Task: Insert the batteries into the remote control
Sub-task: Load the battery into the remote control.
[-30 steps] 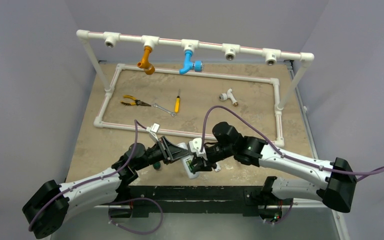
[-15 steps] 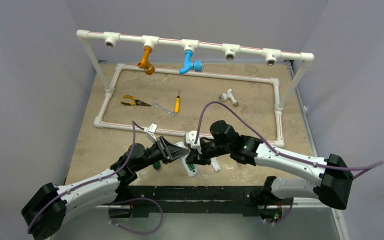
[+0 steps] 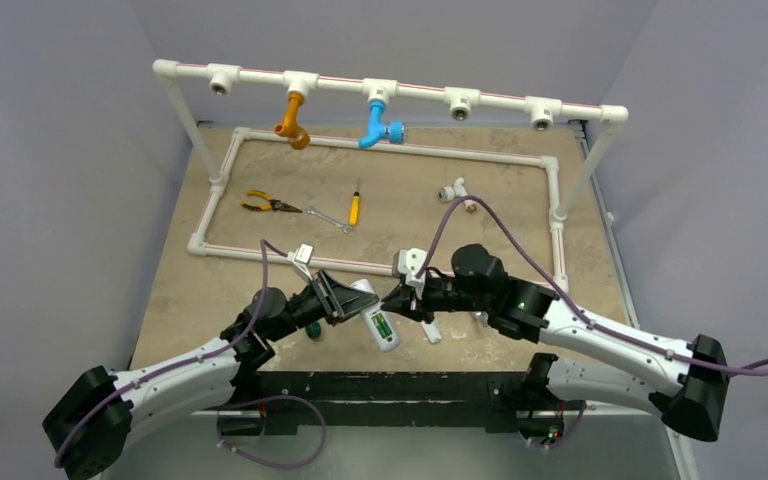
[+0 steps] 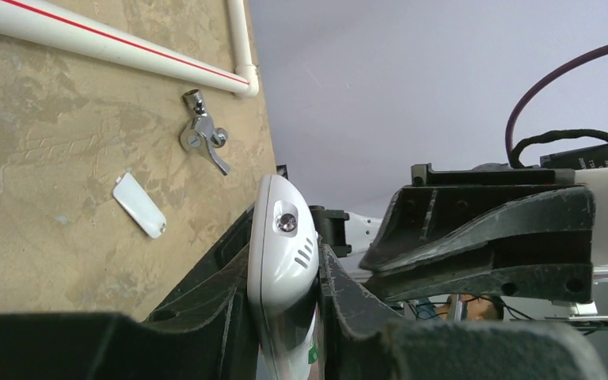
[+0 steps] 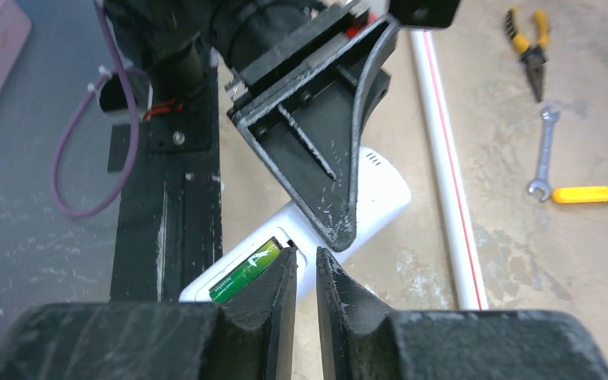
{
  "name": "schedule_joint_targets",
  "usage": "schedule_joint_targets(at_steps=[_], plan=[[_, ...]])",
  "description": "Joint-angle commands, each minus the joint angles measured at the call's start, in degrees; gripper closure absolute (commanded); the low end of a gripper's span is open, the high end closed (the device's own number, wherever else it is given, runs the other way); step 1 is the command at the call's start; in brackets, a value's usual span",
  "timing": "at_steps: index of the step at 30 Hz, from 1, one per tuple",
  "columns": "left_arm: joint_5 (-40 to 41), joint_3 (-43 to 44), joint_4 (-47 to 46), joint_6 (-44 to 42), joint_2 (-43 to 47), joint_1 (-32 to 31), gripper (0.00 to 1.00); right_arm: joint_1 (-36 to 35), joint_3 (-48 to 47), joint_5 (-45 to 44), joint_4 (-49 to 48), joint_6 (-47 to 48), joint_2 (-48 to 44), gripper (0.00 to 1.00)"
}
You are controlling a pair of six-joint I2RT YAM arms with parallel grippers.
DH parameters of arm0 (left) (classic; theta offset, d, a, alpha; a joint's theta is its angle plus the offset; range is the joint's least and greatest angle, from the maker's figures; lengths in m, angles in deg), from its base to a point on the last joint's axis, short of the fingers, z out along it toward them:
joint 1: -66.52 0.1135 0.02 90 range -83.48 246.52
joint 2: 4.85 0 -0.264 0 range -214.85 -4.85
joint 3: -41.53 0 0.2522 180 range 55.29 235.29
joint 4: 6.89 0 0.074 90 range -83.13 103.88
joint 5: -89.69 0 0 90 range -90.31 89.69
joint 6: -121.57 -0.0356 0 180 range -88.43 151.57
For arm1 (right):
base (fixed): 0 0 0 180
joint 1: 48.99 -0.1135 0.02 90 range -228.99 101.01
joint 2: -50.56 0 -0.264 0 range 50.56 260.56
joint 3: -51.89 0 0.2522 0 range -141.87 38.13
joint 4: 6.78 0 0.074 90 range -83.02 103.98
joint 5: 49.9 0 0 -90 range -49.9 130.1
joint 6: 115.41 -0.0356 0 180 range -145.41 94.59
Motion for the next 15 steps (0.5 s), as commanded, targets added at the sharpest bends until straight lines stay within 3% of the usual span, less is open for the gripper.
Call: schedule_joint_targets(at_steps=[1,4,7,8,9,10,15], plan=[[-0.9,1.9,-5.2,0.3,0.7,-0.4,1.00,0.2,1.3,-5.9,-4.7,-6.6,-6.9,0.85],[-1.0,1.9,-5.2,-0.1,0.7,-0.4,1.00,0.3,2.9,-11.1,-6.9,-12.3,-10.3,0.82],[-1.1,2.1,-5.2,-0.9,0.7,-0.4,1.00,0.3,4.3,-17.2,-6.0,-18.7,-12.5,0.68],[-1.2,2.2,-5.1,-1.3,0.8,-0.3,1.00,0.3,4.7,-18.9,-5.4,-20.5,-13.0,0.60],[-1.4,2.3,-4.9,-1.7,0.9,-0.3,1.00,0.3,5.1,-21.3,-4.5,-23.0,-13.4,0.38],[-1.5,2.3,-4.5,-2.1,1.1,-0.4,1.00,0.3,5.4,-24.8,-3.0,-25.7,-13.9,0.33],[-2.4,2.3,-1.7,-5.0,3.3,-0.3,1.00,0.3,9.1,-30.0,-3.7,-40.7,-17.9,0.21]])
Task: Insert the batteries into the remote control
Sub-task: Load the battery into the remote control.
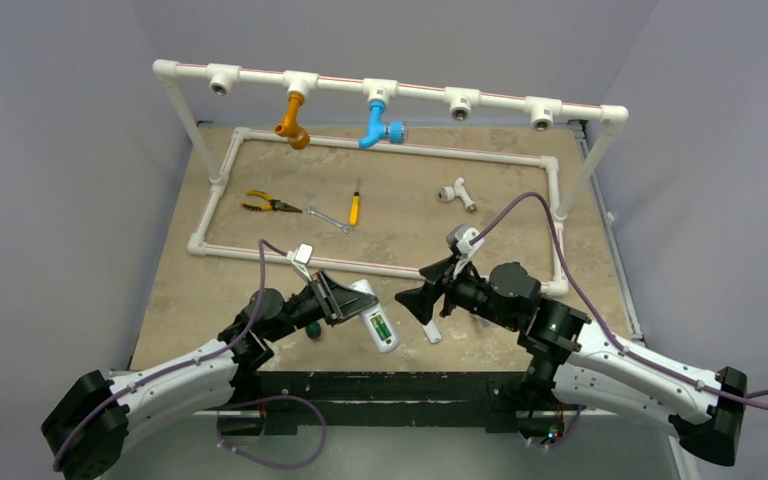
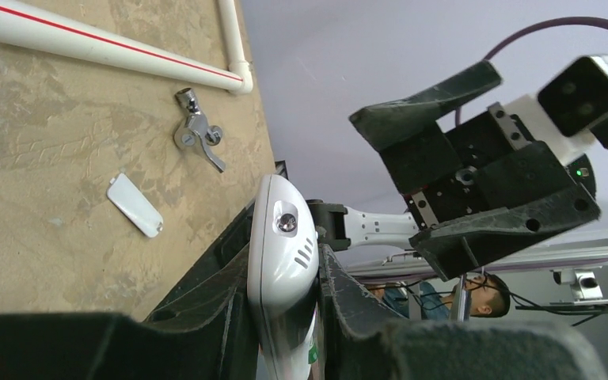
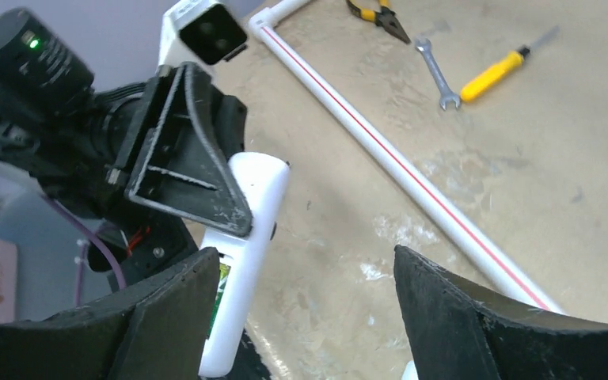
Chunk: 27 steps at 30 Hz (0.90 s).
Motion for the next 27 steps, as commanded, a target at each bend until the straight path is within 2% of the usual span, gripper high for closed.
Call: schedule_joint_targets(at_steps=[1,5,8,12,16,22,27], plan=[[-1.6,2.3,-0.9,-4.0,2.9,-0.3,1.00,0.1,3.1,-8.1,-0.8,-17.9,-3.7,0.20],[-2.3,3.5,2.8,-7.1,5.5,-0.3,1.00,0.1,4.5,-7.4,0.4,-25.1,-4.4,0.16],[-3.0,5.3,5.9,-9.5,6.6,-0.3,1.00,0.1,4.7,-0.2,-1.0,-30.7,-2.4,0.14],[-4.4,7.8,8.0,-12.7,6.1,-0.3,1.00,0.1,3.5,7.7,-1.9,-31.8,1.7,0.11],[-4.6,8.0,5.9,-12.6,4.8,-0.3,1.00,0.1,5.3,11.6,-8.2,-34.0,4.3,0.09],[-5.3,7.0,1.7,-11.0,2.3,-0.3,1.00,0.1,6.8,13.0,-11.4,-34.5,4.0,0.09],[-5.7,6.5,-0.2,-9.8,1.5,-0.3,1.00,0.1,9.2,13.8,-13.9,-35.6,2.9,0.16]])
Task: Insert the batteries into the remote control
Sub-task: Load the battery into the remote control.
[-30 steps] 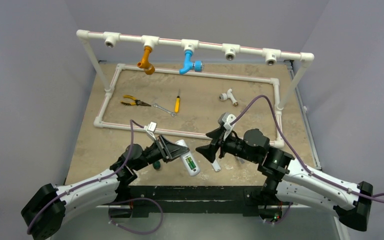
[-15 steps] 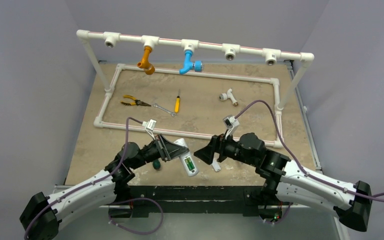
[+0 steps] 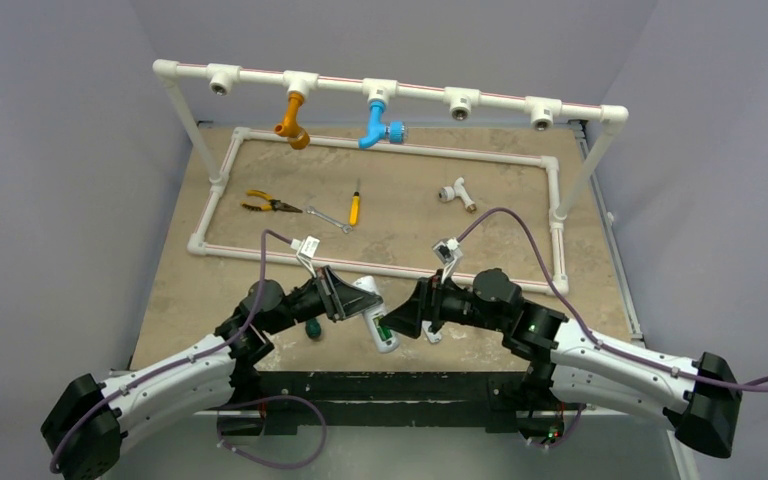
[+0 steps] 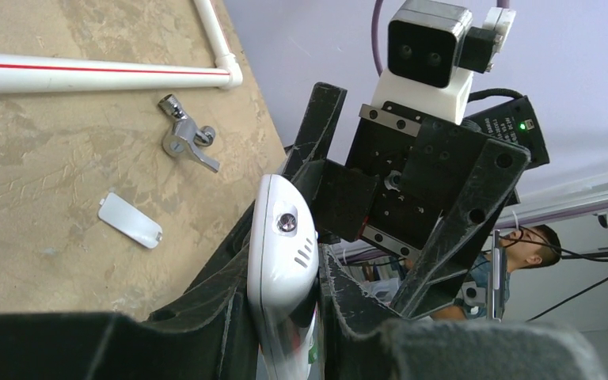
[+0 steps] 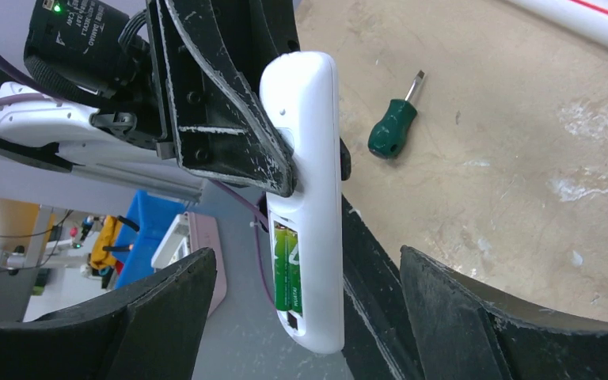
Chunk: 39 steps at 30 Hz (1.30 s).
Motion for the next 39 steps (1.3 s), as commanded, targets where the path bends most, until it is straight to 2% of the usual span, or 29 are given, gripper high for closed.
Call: schedule_joint_targets(at_steps=[1,8,23,33,39], plan=[[-1.3,0.7,-6.6,1.2,-0.2,-0.3,1.00,0.1,1.5,2.2,-4.5,-1.7,-0.9,0.19],[-1.7,1.0,-8.4,2.6,-1.4,-0.4,1.00,0.1,2.0,2.8,-6.1,-2.0,-0.1,0.34],[-1.2,0.8,-8.4,2.8,-1.2,-0.4,1.00,0.1,2.2,4.1,-7.6,-2.0,1.8,0.51],[-1.3,1.1,-8.4,2.6,-1.9,-0.3,1.00,0.1,1.6,4.5,-7.0,-1.8,2.3,0.52],[-1.5,1.2,-9.7,2.8,-3.0,-0.3,1.00,0.0,1.5,4.5,-6.1,-1.6,2.3,0.58]])
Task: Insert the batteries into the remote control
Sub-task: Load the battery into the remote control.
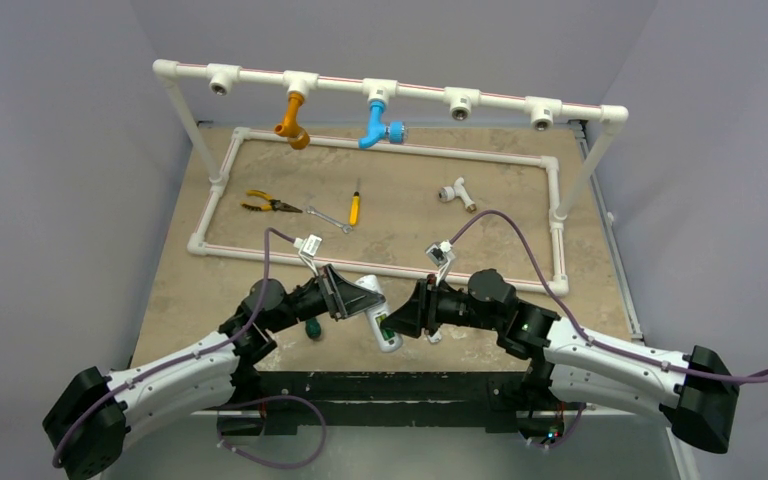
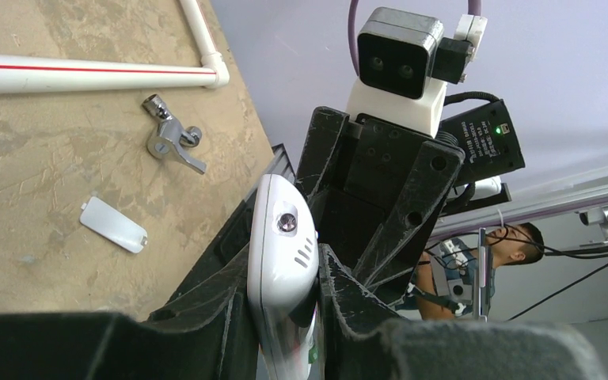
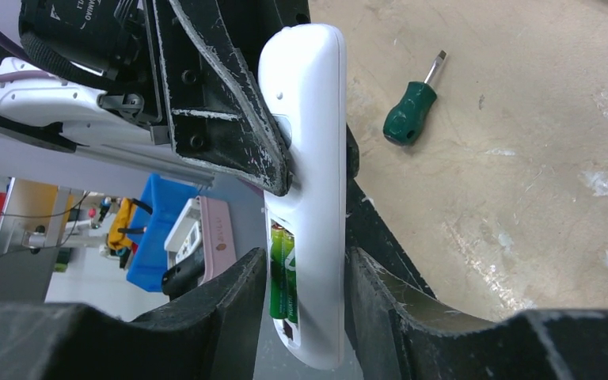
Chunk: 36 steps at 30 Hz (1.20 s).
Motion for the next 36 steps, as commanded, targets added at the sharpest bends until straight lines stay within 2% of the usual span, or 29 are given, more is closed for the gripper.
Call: schedule_joint_targets(at_steps=[1,15,23,36], plan=[[-0.3,1.3,-5.3,0.9,-0.4,-0.3,1.00,0.0,-0.4,0.4,-1.3,0.2,-0.1,0.60],[-0.7,1.6,-4.5,0.9,-1.1,-0.3,1.00,-0.4,-2.6,-1.5,4.4,3.6,3.2,0.70],[-0.7,2.2,-5.4,1.1,-2.5,-0.4,1.00,-0.5,-3.9,-3.8,8.7,5.7,3.7,0.87],[-0.3,2.5,-5.0,1.1,-2.1,-0.4,1.00,-0.6,-5.9,-7.9,16.0,7.7,4.2,0.95]])
